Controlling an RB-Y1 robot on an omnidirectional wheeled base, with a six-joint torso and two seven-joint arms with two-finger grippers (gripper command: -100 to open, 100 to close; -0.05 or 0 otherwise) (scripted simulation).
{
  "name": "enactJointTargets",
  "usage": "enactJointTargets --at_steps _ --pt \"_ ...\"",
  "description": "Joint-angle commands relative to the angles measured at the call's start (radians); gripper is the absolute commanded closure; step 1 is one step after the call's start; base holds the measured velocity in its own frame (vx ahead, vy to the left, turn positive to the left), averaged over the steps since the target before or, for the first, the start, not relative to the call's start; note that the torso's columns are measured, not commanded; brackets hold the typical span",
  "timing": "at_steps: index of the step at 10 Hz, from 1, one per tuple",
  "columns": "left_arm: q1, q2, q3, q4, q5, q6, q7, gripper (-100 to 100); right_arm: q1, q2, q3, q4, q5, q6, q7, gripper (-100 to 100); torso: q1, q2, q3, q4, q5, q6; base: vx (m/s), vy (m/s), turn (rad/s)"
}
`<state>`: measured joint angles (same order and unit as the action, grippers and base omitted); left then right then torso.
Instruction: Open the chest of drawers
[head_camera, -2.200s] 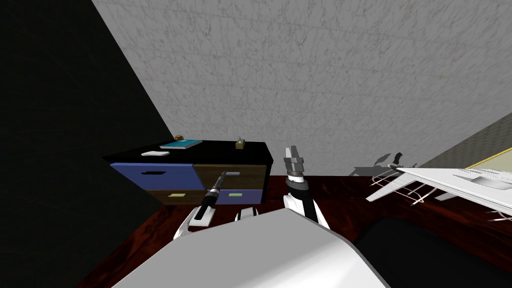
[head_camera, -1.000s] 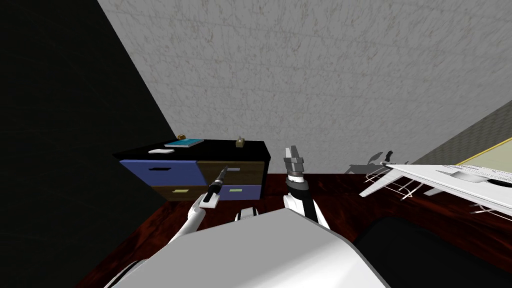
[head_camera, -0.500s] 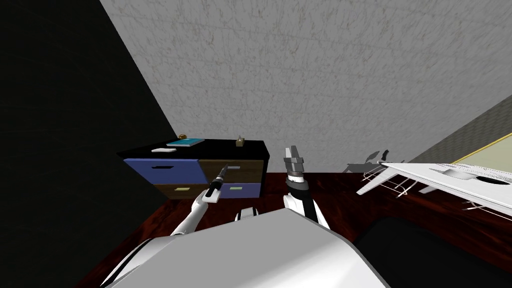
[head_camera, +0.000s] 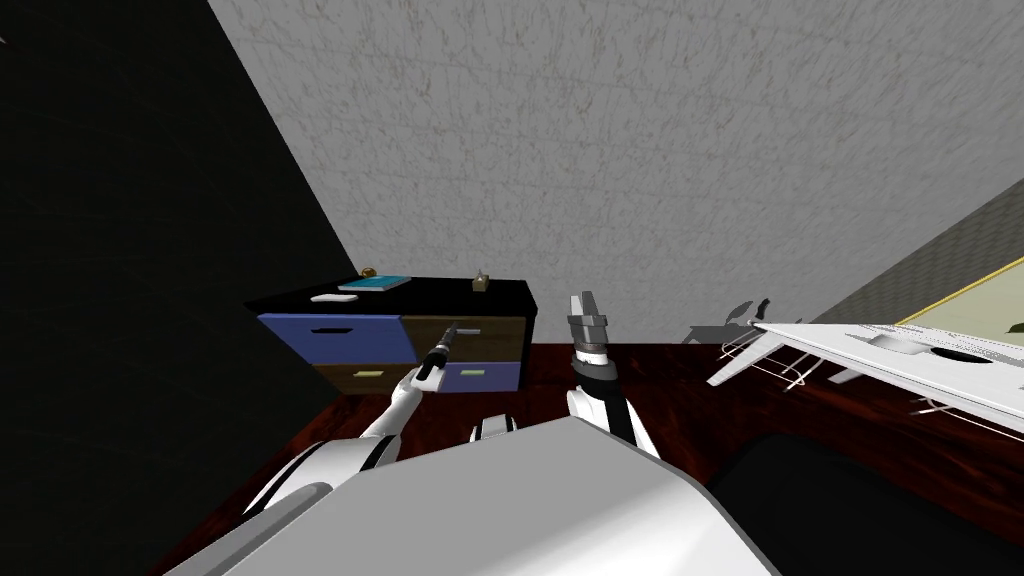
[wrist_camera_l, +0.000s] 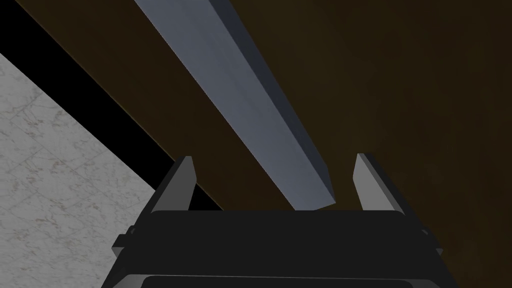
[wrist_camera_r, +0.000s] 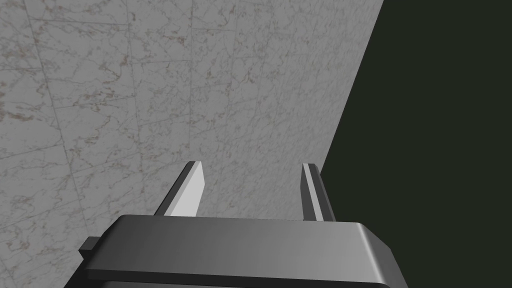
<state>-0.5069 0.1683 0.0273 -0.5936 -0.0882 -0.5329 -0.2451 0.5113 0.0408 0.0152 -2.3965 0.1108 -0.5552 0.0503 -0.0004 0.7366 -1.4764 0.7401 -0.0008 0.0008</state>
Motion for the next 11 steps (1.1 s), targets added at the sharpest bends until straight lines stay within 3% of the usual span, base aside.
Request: enactJointTargets --at_steps 1,2,3,5,7,9,11 --pt "-0.025 -0.005 0.004 0.076 0.001 -0.011 -0.008 -100 0.0 0.0 0.0 0.0 0.0 0.0 0.0 0 0.0 -0.001 -0.001 -0.002 0.0 0.0 0.009 0.0 -0.01" --pt "-0.022 -0.003 0.003 0.055 0.001 -0.009 -0.006 -100 0.0 0.0 0.0 0.0 0.0 0.0 0.0 0 0.0 -0.002 -0.001 -0.003 0.001 0.0 0.0 0.0 0.0" --pt "0.029 -0.005 -0.011 0.006 -0.015 0.007 0.004 100 0.0 0.0 0.0 0.0 0.0 0.0 0.0 0 0.0 0.0 -0.001 -0.002 0.001 -0.001 0.072 0.006 0.01" --pt "0.095 -0.005 -0.026 -0.066 -0.031 0.025 0.016 100 0.0 0.0 0.0 0.0 0.0 0.0 0.0 0 0.0 -0.002 -0.001 -0.004 0.0 -0.001 0.102 -0.007 0.018" --pt "0.197 -0.005 -0.041 -0.207 -0.047 0.042 0.028 100 0.0 0.0 0.0 0.0 0.0 0.0 0.0 0 0.001 -0.006 -0.004 -0.007 0.002 0.001 0.096 -0.009 0.017" --pt "0.241 -0.005 -0.041 -0.24 -0.047 0.042 0.028 100 0.0 0.0 0.0 0.0 0.0 0.0 0.0 0 0.003 -0.008 -0.004 -0.008 0.003 0.001 0.048 0.003 -0.005" --pt "0.308 -0.005 -0.055 -0.337 -0.063 0.06 0.04 100 0.0 0.0 0.0 0.0 0.0 0.0 0.0 0 0.004 -0.008 -0.005 -0.01 0.004 0.0 0.074 0.001 0.01"
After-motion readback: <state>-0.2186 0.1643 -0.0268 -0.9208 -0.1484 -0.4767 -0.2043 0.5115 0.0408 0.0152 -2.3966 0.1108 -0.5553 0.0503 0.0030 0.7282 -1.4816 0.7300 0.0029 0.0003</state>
